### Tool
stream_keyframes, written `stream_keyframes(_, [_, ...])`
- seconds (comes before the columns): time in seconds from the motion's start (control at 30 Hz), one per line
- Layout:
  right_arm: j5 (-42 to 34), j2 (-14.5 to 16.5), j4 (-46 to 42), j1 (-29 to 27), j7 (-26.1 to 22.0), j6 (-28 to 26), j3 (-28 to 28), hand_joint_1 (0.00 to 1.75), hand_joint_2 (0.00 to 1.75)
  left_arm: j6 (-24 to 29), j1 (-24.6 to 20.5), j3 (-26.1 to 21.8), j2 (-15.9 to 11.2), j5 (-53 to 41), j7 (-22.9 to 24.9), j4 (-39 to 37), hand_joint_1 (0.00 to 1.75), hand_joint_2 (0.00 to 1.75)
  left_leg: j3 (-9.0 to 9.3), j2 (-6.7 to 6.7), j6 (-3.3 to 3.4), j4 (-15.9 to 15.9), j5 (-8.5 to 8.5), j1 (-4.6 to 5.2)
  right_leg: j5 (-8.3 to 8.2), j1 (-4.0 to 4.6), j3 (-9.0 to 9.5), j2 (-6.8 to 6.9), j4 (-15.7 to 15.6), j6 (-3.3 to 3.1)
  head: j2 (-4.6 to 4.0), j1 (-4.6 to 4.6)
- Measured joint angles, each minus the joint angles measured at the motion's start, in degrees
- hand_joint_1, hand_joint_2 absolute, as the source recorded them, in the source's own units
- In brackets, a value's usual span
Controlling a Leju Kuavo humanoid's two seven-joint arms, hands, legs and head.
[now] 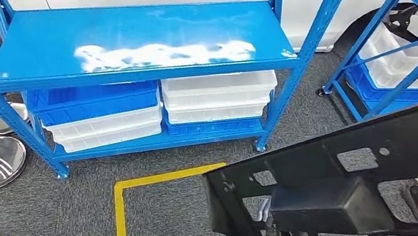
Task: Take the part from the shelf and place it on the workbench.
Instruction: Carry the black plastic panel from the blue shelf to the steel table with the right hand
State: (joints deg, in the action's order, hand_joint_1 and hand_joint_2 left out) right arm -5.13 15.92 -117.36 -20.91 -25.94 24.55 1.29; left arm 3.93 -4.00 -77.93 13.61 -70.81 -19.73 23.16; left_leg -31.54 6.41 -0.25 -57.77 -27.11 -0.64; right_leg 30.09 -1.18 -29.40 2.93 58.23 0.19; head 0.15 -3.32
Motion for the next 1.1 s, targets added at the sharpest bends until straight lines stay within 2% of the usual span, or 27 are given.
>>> stream_keyframes(0.03, [-0.4, 0.6, -0.2, -0.5, -0.1, 0.5, 1.2, 1.75, 1.75, 0.0, 0.0, -0.2, 0.1, 0.0, 0.1, 0.1, 0.00, 0.00, -0.30, -0.66, -0.33, -0.7, -0.70, -0.15, -0.30, -0.02, -0.23, -0.53, -0.1, -0.56, 0.00, 0.00])
stream_keyframes(0.07, [-0.8, 1.1, -0.3, -0.8, -0.1, 0.9, 2.1, 1.75, 1.75, 0.0, 0.0, -0.3, 0.2, 0.0, 0.1, 0.1, 0.00, 0.00, -0.97, -1.87, -0.58, -2.4, -2.19, -0.30, -0.66, -0.07, -0.50, -1.01, -0.2, -1.14, 0.00, 0.00])
stream_keyframes(0.13, [-1.3, 1.9, -0.4, -1.1, -0.2, 1.5, 3.2, 1.75, 1.75, 0.0, 0.2, -0.6, 0.2, 0.0, 0.2, 0.2, 0.00, 0.00, -3.51, -4.75, -0.79, -8.8, -6.63, -0.43, -1.28, 0.07, -1.23, -2.06, -0.2, -1.93, 0.00, 0.01])
stream_keyframes(0.17, [-1.4, 2.2, -0.4, -1.2, -0.2, 1.6, 3.5, 1.75, 1.75, 0.0, 0.4, -0.6, 0.3, 0.0, 0.2, 0.2, 0.00, 0.00, -4.95, -5.47, -0.77, -12.7, -8.51, -0.44, -1.54, 0.23, -1.62, -2.70, -0.1, -2.14, 0.00, 0.01])
stream_keyframes(0.2, [-1.5, 2.3, -0.4, -1.4, -0.2, 1.7, 3.8, 1.75, 1.75, -0.1, 0.5, -0.6, 0.3, 0.0, 0.2, 0.2, 0.00, 0.00, -5.91, -5.79, -0.71, -15.4, -9.43, -0.43, -1.74, 0.42, -1.97, -3.36, 0.0, -2.23, 0.00, 0.01])
stream_keyframes(0.23, [-1.5, 2.5, -0.4, -1.5, -0.2, 1.8, 4.1, 1.75, 1.75, -0.1, 0.5, -0.6, 0.3, 0.0, 0.2, 0.2, 0.00, 0.00, -6.02, -5.93, -0.55, -16.4, -9.21, -0.40, -1.88, 0.61, -2.27, -4.06, 0.2, -2.26, 0.00, 0.01])
stream_keyframes(0.27, [-1.6, 2.6, -0.4, -1.6, -0.2, 1.8, 4.3, 1.75, 1.75, -0.1, 0.5, -0.6, 0.3, 0.0, 0.2, 0.2, 0.00, 0.00, -5.06, -6.05, -0.29, -15.1, -7.93, -0.36, -1.97, 0.76, -2.49, -4.78, 0.4, -2.24, 0.00, 0.00])
stream_keyframes(0.3, [-1.6, 2.7, -0.4, -1.7, -0.2, 1.8, 4.4, 1.75, 1.75, -0.2, 0.5, -0.6, 0.3, 0.0, 0.2, 0.2, 0.00, 0.00, -3.16, -6.39, 0.08, -11.7, -5.98, -0.29, -2.02, 0.89, -2.62, -5.48, 0.6, -2.21, 0.00, 0.01])
stream_keyframes(0.37, [-1.6, 2.8, -0.4, -1.7, -0.1, 1.8, 4.4, 1.75, 1.75, -0.3, 0.5, -0.6, 0.3, -0.1, 0.1, 0.3, 0.00, 0.00, 1.04, -8.27, 0.97, -4.1, -3.14, -0.09, -2.15, 0.96, -2.81, -6.73, 0.8, -2.00, 0.00, 0.00])
stream_keyframes(0.43, [-1.6, 2.9, -0.3, -1.7, 0.0, 1.7, 4.4, 1.75, 1.75, -0.5, 0.5, -0.6, 0.3, -0.2, 0.1, 0.5, 0.00, 0.00, 2.97, -9.77, 1.39, -0.4, -2.62, 0.14, -2.51, 0.74, -3.14, -7.77, 0.9, -1.39, 0.00, 0.00])
stream_keyframes(0.5, [-1.6, 3.1, -0.4, -1.7, 0.1, 1.7, 4.4, 1.75, 1.75, -0.6, 0.4, -0.6, 0.4, -0.4, 0.0, 0.6, 0.00, 0.00, 3.16, -9.25, 1.49, 0.5, -2.41, 0.20, -3.03, 0.60, -3.53, -8.75, 0.7, -0.50, 0.00, 0.00])
stream_keyframes(0.53, [-1.6, 3.1, -0.4, -1.8, 0.1, 1.7, 4.5, 1.75, 1.75, -0.7, 0.3, -0.6, 0.6, -0.5, 0.0, 0.6, 0.00, 0.00, 3.23, -8.61, 1.68, 1.0, -2.16, 0.08, -2.97, 0.65, -3.73, -8.43, 0.8, -0.16, 0.00, -0.01])
stream_keyframes(0.57, [-1.6, 3.1, -0.5, -1.8, 0.1, 1.6, 4.5, 1.75, 1.75, -0.8, 0.3, -0.6, 0.7, -0.6, 0.0, 0.6, 0.00, 0.00, 3.26, -7.95, 1.95, 1.5, -1.88, -0.08, -2.33, 0.76, -4.21, -7.51, 1.7, 0.12, 0.00, -0.01])
stream_keyframes(0.6, [-1.6, 3.1, -0.6, -1.9, 0.1, 1.5, 4.6, 1.75, 1.75, -0.9, 0.4, -0.6, 0.8, -0.7, 0.0, 0.6, 0.00, 0.00, 3.29, -7.25, 2.19, 1.9, -1.59, -0.25, -1.06, 0.85, -5.08, -6.23, 3.5, 0.34, 0.00, -0.02])
stream_keyframes(0.63, [-1.6, 3.1, -0.7, -1.9, 0.1, 1.3, 4.6, 1.75, 1.75, -0.9, 0.5, -0.6, 0.8, -0.8, 0.0, 0.6, 0.00, 0.00, 3.26, -6.50, 2.35, 2.0, -1.45, -0.24, 0.79, 0.78, -6.49, -4.79, 6.5, 0.52, 0.00, -0.02])
stream_keyframes(0.67, [-1.6, 3.1, -0.7, -1.9, 0.1, 1.1, 4.6, 1.75, 1.75, -0.9, 0.7, -0.6, 0.8, -0.8, 0.0, 0.7, 0.00, 0.00, 3.14, -5.79, 2.45, 2.0, -1.41, -0.18, 2.71, 0.68, -8.24, -3.96, 10.2, 0.73, 0.00, -0.02])
stream_keyframes(0.7, [-1.6, 3.1, -0.7, -2.0, 0.1, 1.0, 4.6, 1.75, 1.75, -1.0, 0.8, -0.7, 0.8, -0.8, 0.0, 0.7, 0.00, 0.00, 3.02, -5.02, 2.45, 1.9, -1.41, -0.13, 4.07, 0.53, -9.85, -3.59, 13.7, 0.95, 0.00, -0.02])
stream_keyframes(0.73, [-1.6, 3.1, -0.7, -2.1, 0.1, 0.9, 4.7, 1.75, 1.75, -1.1, 0.8, -0.7, 0.8, -0.9, 0.0, 0.7, 0.00, 0.00, 2.93, -4.28, 2.43, 1.8, -1.43, -0.09, 4.52, 0.39, -10.82, -3.38, 15.8, 1.14, 0.00, -0.02])
stream_keyframes(0.77, [-1.6, 3.1, -0.7, -2.1, 0.1, 0.8, 4.7, 1.75, 1.75, -1.2, 0.8, -0.7, 0.8, -1.1, 0.0, 0.7, 0.00, 0.00, 2.89, -3.60, 2.39, 1.7, -1.49, -0.09, 3.80, 0.27, -10.67, -3.21, 15.8, 1.27, 0.00, -0.02])
stream_keyframes(0.8, [-1.6, 3.1, -0.8, -2.2, 0.0, 0.8, 4.8, 1.75, 1.75, -1.3, 0.8, -0.7, 0.9, -1.2, 0.0, 0.7, 0.00, 0.00, 2.90, -2.99, 2.28, 1.6, -1.59, -0.09, 2.22, 0.17, -9.44, -2.92, 13.6, 1.34, 0.00, -0.02])
stream_keyframes(0.83, [-1.6, 3.1, -0.8, -2.3, 0.0, 0.8, 4.8, 1.75, 1.75, -1.4, 0.7, -0.6, 1.0, -1.4, -0.1, 0.7, 0.00, 0.00, 2.96, -2.45, 2.10, 1.4, -1.75, -0.09, 0.21, 0.11, -7.28, -2.14, 9.7, 1.32, 0.00, -0.02])
stream_keyframes(0.87, [-1.6, 3.1, -0.8, -2.3, -0.1, 0.7, 4.9, 1.75, 1.75, -1.5, 0.7, -0.6, 1.0, -1.5, -0.1, 0.7, 0.00, 0.00, 2.99, -1.97, 1.85, 1.2, -1.96, 0.03, -1.13, 0.27, -5.22, -1.03, 5.9, 1.14, 0.00, -0.02])
stream_keyframes(0.93, [-1.6, 3.1, -1.0, -2.4, -0.2, 0.6, 5.0, 1.75, 1.75, -1.6, 0.7, -0.6, 1.1, -1.8, -0.2, 0.7, 0.00, 0.00, 3.05, -1.15, 1.27, 0.8, -2.35, 0.34, -2.27, 0.64, -2.98, 0.35, 1.2, 0.40, 0.00, -0.02])
stream_keyframes(0.97, [-1.6, 3.1, -1.2, -2.5, -0.2, 0.6, 5.1, 1.75, 1.75, -1.7, 0.7, -0.6, 1.1, -2.0, -0.3, 0.8, 0.00, 0.00, 3.06, -0.74, 1.00, 0.7, -2.42, 0.47, -2.09, 0.86, -3.01, 0.27, 0.9, -0.03, 0.00, -0.01])
stream_keyframes(1.03, [-1.7, 3.1, -1.4, -2.8, -0.3, 0.3, 5.2, 1.75, 1.75, -1.8, 0.7, -0.6, 1.2, -2.3, -0.4, 0.9, 0.00, 0.00, 3.12, -0.28, 0.46, 0.6, -2.65, 0.35, -2.43, 0.82, -3.26, -0.88, 0.7, -0.85, 0.00, 0.00])
stream_keyframes(1.1, [-1.7, 3.2, -1.7, -3.1, -0.4, 0.0, 5.3, 1.75, 1.75, -1.9, 0.7, -0.6, 1.2, -2.7, -0.5, 1.0, 0.00, 0.00, 2.29, -2.24, -0.09, -1.5, -4.50, 0.10, -2.83, 0.59, -3.40, -1.85, 0.3, -1.66, 0.00, 0.00])
